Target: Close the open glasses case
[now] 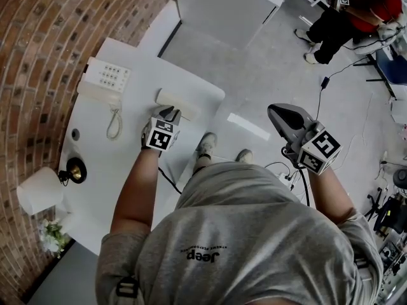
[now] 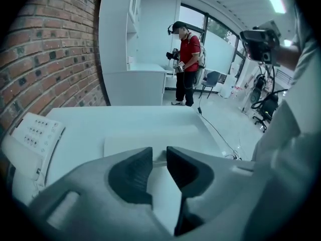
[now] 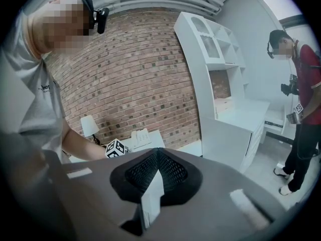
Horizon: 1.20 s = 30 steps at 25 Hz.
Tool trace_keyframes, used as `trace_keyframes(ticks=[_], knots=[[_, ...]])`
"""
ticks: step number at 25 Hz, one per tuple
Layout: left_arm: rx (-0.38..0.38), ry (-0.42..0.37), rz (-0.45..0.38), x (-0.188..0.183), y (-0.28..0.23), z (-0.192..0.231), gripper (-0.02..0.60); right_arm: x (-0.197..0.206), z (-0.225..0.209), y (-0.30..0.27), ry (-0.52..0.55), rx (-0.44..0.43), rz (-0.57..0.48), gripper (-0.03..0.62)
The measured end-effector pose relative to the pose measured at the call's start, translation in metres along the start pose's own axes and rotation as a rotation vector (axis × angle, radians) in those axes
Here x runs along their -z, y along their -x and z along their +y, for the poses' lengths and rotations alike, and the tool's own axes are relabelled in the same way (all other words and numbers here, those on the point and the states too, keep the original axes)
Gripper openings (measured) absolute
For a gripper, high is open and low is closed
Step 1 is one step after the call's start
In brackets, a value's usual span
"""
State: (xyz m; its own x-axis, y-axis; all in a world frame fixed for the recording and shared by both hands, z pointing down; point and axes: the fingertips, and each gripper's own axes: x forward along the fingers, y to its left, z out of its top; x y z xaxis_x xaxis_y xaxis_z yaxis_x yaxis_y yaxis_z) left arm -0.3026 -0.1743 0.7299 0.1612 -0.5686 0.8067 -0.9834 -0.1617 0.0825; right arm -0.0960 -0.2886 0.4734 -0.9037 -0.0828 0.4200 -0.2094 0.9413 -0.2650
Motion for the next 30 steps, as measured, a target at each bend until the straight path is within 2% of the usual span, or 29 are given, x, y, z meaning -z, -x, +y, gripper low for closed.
trace_keyframes(ticks=[13,17,23,30], knots=[[-0.001,0.010,0.008,-0.001,0.000,0.000,0.083,-0.001,-0.006,0.005,-0.011,0.007,-0.014,0.009],[-0.002,0.046,-0.020,-0.011,0.009,-0.003,0.083,-0.005,-0.007,0.011,-0.009,0.009,-0.031,0.009],[0.035,0.061,-0.146,-0.067,0.043,-0.032,0.083,-0.012,-0.014,0.029,-0.014,0.028,-0.068,0.009],[0.132,-0.005,-0.291,-0.151,0.076,-0.096,0.057,-0.024,-0.028,0.072,-0.012,0.089,-0.135,0.009]])
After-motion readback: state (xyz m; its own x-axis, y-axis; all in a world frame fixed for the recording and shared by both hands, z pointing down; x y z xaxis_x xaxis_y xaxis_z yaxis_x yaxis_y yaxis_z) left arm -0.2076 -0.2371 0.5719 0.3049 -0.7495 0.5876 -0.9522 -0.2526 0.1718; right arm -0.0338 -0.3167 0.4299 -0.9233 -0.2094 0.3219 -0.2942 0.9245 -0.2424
